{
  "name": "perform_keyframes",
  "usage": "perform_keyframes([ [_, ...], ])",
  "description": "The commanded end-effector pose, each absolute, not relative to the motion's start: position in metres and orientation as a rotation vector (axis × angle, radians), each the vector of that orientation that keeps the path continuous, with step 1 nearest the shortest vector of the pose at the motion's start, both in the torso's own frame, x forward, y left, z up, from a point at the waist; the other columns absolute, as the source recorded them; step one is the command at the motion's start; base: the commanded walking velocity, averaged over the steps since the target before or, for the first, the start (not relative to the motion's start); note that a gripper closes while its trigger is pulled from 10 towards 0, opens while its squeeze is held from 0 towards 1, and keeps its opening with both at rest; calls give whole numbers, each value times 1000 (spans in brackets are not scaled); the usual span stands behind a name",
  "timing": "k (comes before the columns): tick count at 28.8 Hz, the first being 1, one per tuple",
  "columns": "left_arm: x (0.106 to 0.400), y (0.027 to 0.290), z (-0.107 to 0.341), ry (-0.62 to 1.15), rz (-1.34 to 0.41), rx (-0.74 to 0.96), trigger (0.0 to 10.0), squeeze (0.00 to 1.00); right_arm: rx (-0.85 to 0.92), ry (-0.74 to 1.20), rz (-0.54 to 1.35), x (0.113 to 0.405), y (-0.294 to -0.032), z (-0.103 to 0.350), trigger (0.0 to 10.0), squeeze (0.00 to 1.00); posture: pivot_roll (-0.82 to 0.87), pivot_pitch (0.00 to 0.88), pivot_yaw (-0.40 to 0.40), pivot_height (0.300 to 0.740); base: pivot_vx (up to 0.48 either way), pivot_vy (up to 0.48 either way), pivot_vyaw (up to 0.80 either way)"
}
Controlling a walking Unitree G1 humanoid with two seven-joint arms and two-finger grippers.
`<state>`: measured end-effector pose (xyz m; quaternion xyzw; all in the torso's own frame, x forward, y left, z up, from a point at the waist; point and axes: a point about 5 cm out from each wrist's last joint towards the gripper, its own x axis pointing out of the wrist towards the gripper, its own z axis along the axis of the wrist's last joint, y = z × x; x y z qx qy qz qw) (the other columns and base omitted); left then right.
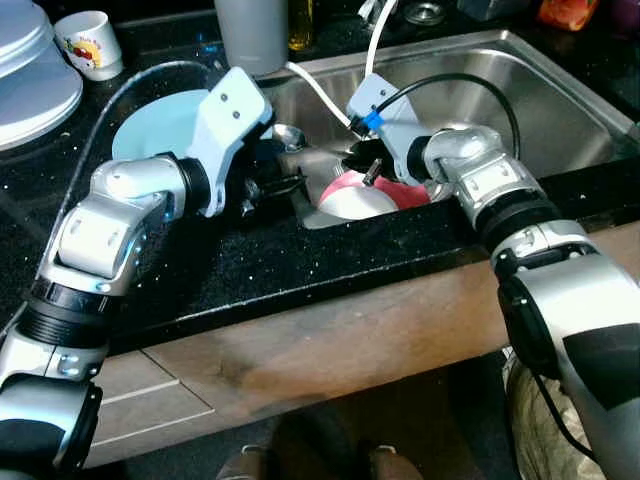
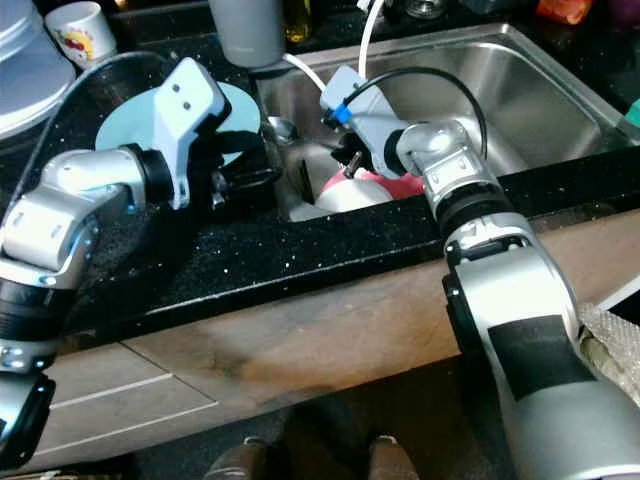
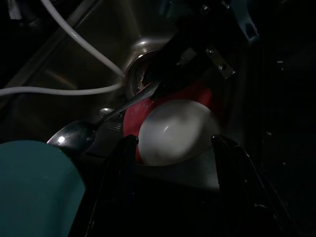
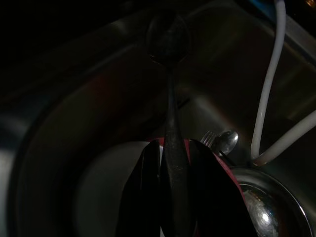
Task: Kitchen organization
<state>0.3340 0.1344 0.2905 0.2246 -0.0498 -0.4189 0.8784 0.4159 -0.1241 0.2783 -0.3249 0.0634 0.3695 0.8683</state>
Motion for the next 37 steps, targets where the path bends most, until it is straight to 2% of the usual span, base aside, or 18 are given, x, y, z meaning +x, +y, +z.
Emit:
perform_keyframes([
  [1, 331, 134, 284, -82, -888, 528, 10000, 0, -725, 154, 818, 415, -116, 275, 10000, 0, 60, 175, 46, 740, 0, 0, 0],
  [16, 331, 133, 278, -48, -891, 489, 10000, 0, -771, 204, 792, 416, -124, 270, 10000, 0, 61, 177, 43, 740, 0, 0, 0],
  [18, 331, 134, 278, -47, -891, 488, 10000, 0, -773, 212, 776, 416, -127, 269, 10000, 184, 60, 177, 44, 740, 0, 0, 0],
  [19, 331, 135, 278, -47, -890, 489, 10000, 0, -773, 213, 772, 416, -127, 269, 10000, 184, 60, 177, 44, 740, 0, 0, 0],
  [20, 331, 135, 278, -47, -889, 489, 10000, 0, -771, 214, 767, 416, -128, 270, 10000, 565, 60, 178, 45, 740, 0, 0, 0],
  [22, 331, 135, 278, -48, -888, 490, 10000, 0, -769, 213, 763, 417, -128, 270, 10000, 604, 59, 179, 44, 740, 0, 0, 0],
  [23, 331, 136, 279, -51, -884, 489, 10000, 0, -766, 211, 753, 417, -129, 272, 10000, 812, 60, 178, 44, 740, 0, 0, 0],
  [25, 332, 136, 280, -52, -883, 489, 10000, 0, -766, 210, 749, 417, -129, 272, 10000, 812, 60, 178, 44, 740, 0, 0, 0],
  [26, 332, 138, 282, -59, -874, 487, 10000, 0, -774, 196, 722, 418, -130, 274, 10000, 133, 60, 178, 43, 740, 0, 0, 0],
  [27, 333, 138, 283, -63, -869, 487, 10000, 0, -773, 190, 711, 419, -131, 275, 10000, 0, 60, 178, 43, 740, 0, 0, 0],
  [37, 335, 152, 296, -85, -799, 435, 10000, 0, -714, 95, 592, 422, -137, 296, 10000, 0, 62, 176, 44, 740, 0, 0, 0],
])
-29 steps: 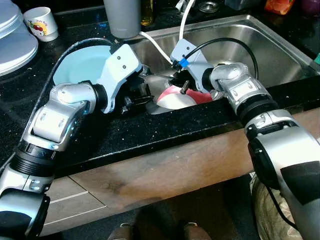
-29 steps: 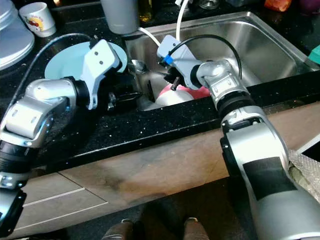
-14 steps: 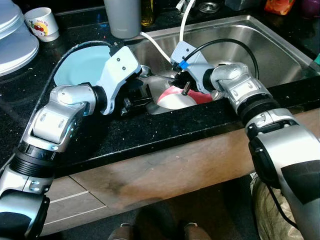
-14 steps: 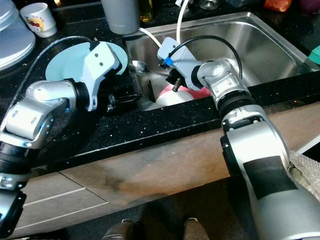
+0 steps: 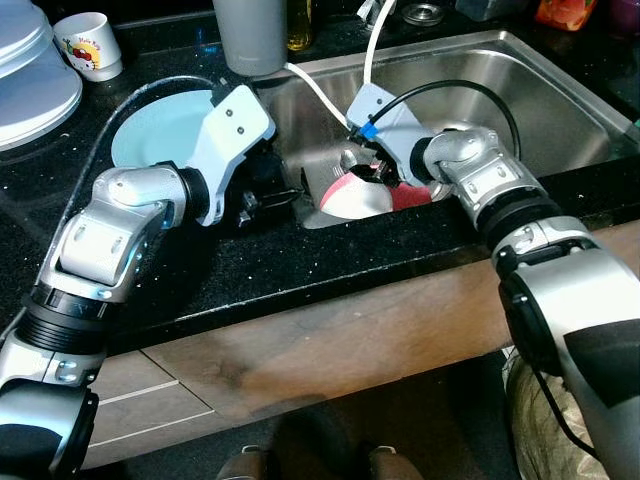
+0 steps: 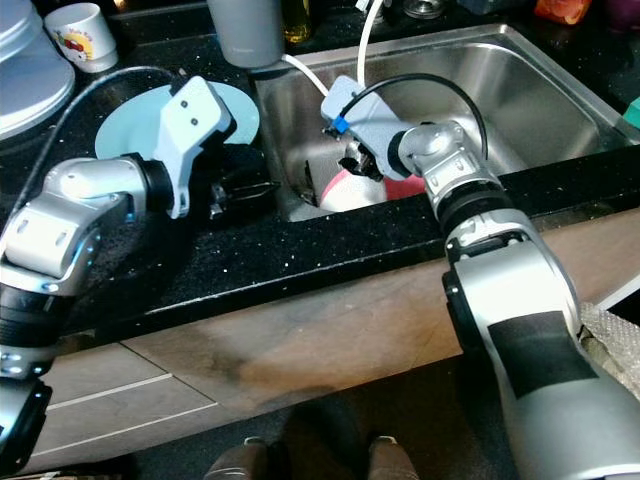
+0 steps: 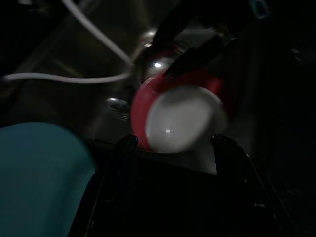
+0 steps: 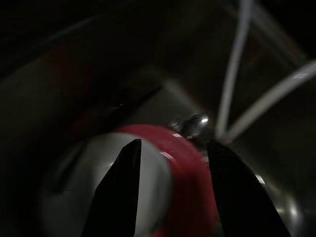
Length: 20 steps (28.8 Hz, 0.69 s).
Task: Kitchen organization
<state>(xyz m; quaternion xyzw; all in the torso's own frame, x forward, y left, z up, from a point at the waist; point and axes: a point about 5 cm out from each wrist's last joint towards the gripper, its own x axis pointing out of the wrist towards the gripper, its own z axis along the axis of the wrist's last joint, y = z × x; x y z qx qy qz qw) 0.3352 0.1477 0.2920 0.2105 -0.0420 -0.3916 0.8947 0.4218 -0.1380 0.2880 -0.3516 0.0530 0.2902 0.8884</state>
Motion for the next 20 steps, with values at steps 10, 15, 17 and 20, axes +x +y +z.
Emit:
perform_keyframes([
  [10, 338, 228, 323, -55, -359, 238, 10000, 1000, -262, -251, 552, 418, -131, 355, 10000, 0, 65, 174, 40, 740, 0, 0, 0],
  [15, 333, 262, 315, 24, -182, 176, 10000, 1000, -175, -258, 670, 415, -111, 342, 10000, 0, 67, 168, 33, 740, 0, 0, 0],
  [17, 332, 268, 312, 39, -150, 150, 10000, 1000, -165, -253, 677, 414, -108, 338, 10000, 0, 65, 166, 31, 740, 0, 0, 0],
  [20, 331, 284, 305, 73, -54, 65, 10000, 1000, -124, -239, 683, 414, -104, 329, 10000, 0, 65, 165, 30, 740, 0, 0, 0],
])
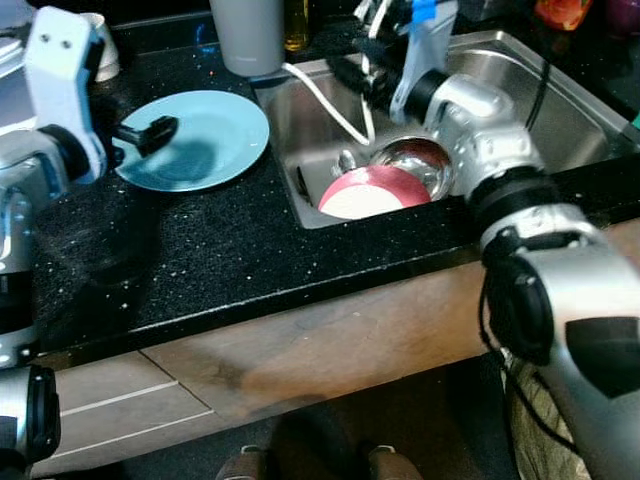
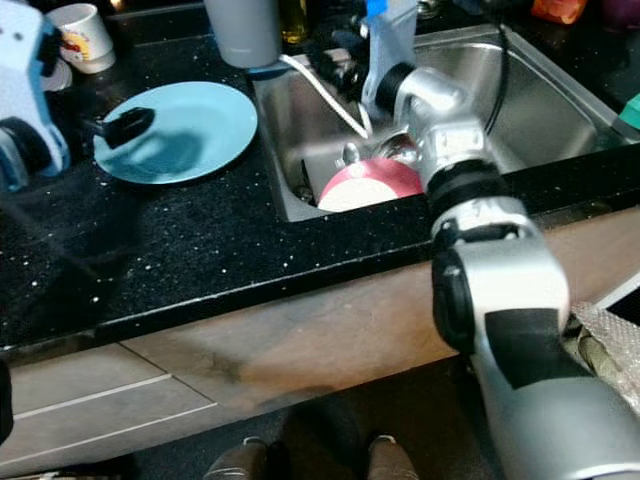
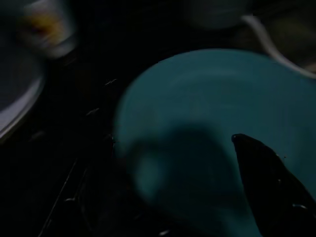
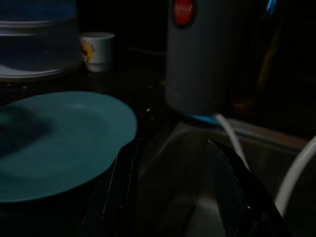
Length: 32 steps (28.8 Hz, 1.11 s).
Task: Kitchen organization
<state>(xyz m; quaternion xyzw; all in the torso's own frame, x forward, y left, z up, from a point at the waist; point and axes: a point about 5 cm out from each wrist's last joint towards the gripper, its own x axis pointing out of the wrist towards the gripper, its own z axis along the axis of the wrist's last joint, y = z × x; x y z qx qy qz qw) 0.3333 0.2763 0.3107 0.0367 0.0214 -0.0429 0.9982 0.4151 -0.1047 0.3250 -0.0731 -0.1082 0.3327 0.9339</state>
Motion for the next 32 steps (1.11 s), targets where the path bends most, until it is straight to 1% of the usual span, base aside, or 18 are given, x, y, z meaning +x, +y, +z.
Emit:
perform_keyframes([
  [1, 331, 290, 302, 86, -7, 32, 10000, 1000, -108, -235, 685, 414, -103, 326, 10000, 0, 65, 163, 28, 740, 0, 0, 0],
  [3, 331, 300, 293, 109, 51, -36, 10000, 1000, -88, -231, 686, 413, -102, 322, 10000, 0, 63, 162, 27, 740, 0, 0, 0],
  [4, 331, 300, 293, 109, 51, -36, 10000, 1000, -88, -231, 686, 413, -102, 322, 10000, 0, 63, 162, 27, 740, 0, 0, 0],
  [5, 332, 302, 289, 116, 65, -72, 10000, 1000, -78, -230, 688, 413, -101, 320, 10000, 0, 63, 162, 27, 740, 0, 0, 0],
  [9, 335, 298, 278, 150, 47, -153, 10000, 1000, -69, -233, 692, 411, -100, 319, 10000, 0, 63, 160, 27, 740, 0, 0, 0],
  [10, 336, 295, 276, 155, 30, -168, 10000, 545, -72, -235, 695, 411, -99, 320, 10000, 0, 63, 158, 27, 740, 0, 0, 0],
  [11, 336, 295, 276, 155, 30, -168, 10000, 545, -72, -235, 695, 411, -99, 320, 10000, 0, 63, 158, 27, 740, 0, 0, 0],
  [12, 338, 292, 274, 162, 12, -187, 10000, 102, -75, -238, 697, 410, -98, 320, 10000, 0, 63, 158, 27, 740, 0, 0, 0],
  [13, 340, 287, 271, 172, -15, -211, 10000, 0, -77, -242, 700, 410, -98, 320, 10000, 0, 63, 158, 27, 740, 0, 0, 0],
  [18, 348, 279, 264, 189, -45, -295, 10000, 0, -72, -248, 699, 409, -97, 319, 10000, 0, 62, 155, 30, 740, 0, 0, 0],
  [20, 349, 278, 262, 195, -45, -309, 10000, 0, -72, -249, 701, 409, -97, 319, 10000, 0, 61, 153, 32, 740, 0, 0, 0],
  [21, 352, 277, 258, 207, -41, -357, 10000, 0, -70, -251, 702, 408, -97, 319, 10000, 0, 60, 154, 35, 740, 0, 0, 0],
  [25, 355, 277, 255, 220, -30, -406, 10000, 0, -68, -253, 701, 408, -97, 319, 10000, 0, 60, 154, 35, 740, 0, 0, 0],
  [28, 358, 277, 250, 236, -18, -474, 10000, 0, -69, -253, 698, 407, -98, 319, 10000, 0, 59, 156, 36, 740, 0, 0, 0],
  [32, 361, 274, 249, 239, -27, -497, 10000, 0, -67, -251, 696, 407, -99, 318, 10000, 0, 60, 158, 36, 740, 0, 0, 0],
])
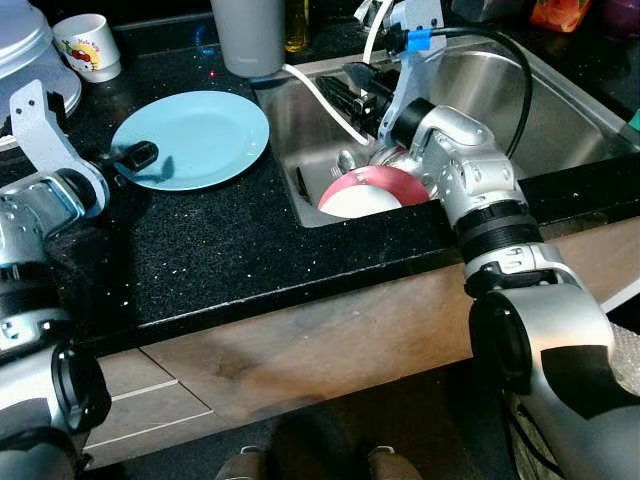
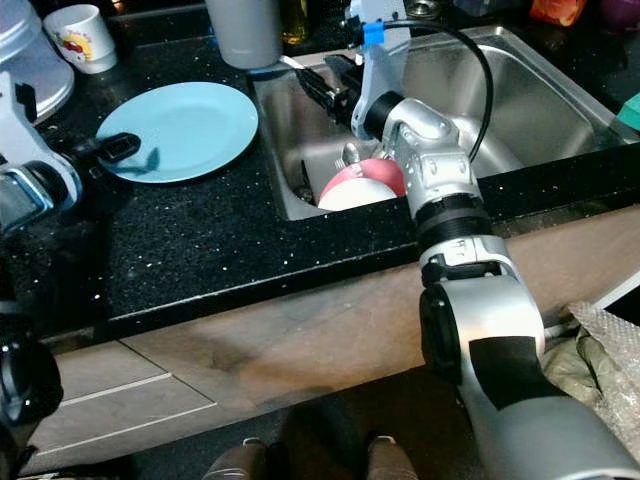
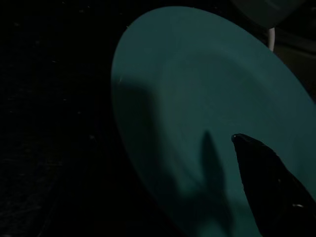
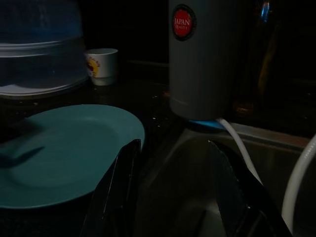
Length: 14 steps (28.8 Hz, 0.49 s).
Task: Kitchen organization
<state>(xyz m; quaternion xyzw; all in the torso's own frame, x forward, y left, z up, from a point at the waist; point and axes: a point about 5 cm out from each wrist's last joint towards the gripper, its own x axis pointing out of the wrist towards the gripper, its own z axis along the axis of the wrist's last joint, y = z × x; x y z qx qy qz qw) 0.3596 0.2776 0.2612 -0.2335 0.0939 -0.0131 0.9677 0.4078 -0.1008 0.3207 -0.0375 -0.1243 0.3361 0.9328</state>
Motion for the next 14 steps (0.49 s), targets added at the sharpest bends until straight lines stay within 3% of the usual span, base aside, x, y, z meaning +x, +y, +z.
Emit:
perform_keyframes([
  [1, 361, 274, 249, 239, -27, -497, 10000, 0, -67, -251, 696, 407, -99, 318, 10000, 0, 60, 158, 36, 740, 0, 0, 0],
  [4, 366, 269, 251, 239, -54, -519, 9569, 0, -60, -249, 694, 407, -98, 318, 10000, 0, 60, 160, 38, 740, 0, 0, 0],
  [6, 370, 263, 253, 235, -76, -545, 3529, 0, -45, -248, 690, 407, -99, 319, 10000, 0, 58, 161, 40, 740, 0, 0, 0],
  [7, 370, 263, 253, 235, -76, -545, 3529, 0, -45, -248, 690, 407, -99, 319, 10000, 0, 58, 161, 40, 740, 0, 0, 0],
  [8, 370, 262, 254, 235, -77, -547, 0, 0, -40, -247, 688, 407, -100, 319, 10000, 0, 58, 161, 40, 740, 0, 0, 0],
  [14, 371, 265, 253, 245, -59, -527, 0, 0, -26, -235, 681, 407, -103, 319, 10000, 0, 57, 163, 43, 740, 0, 0, 0],
])
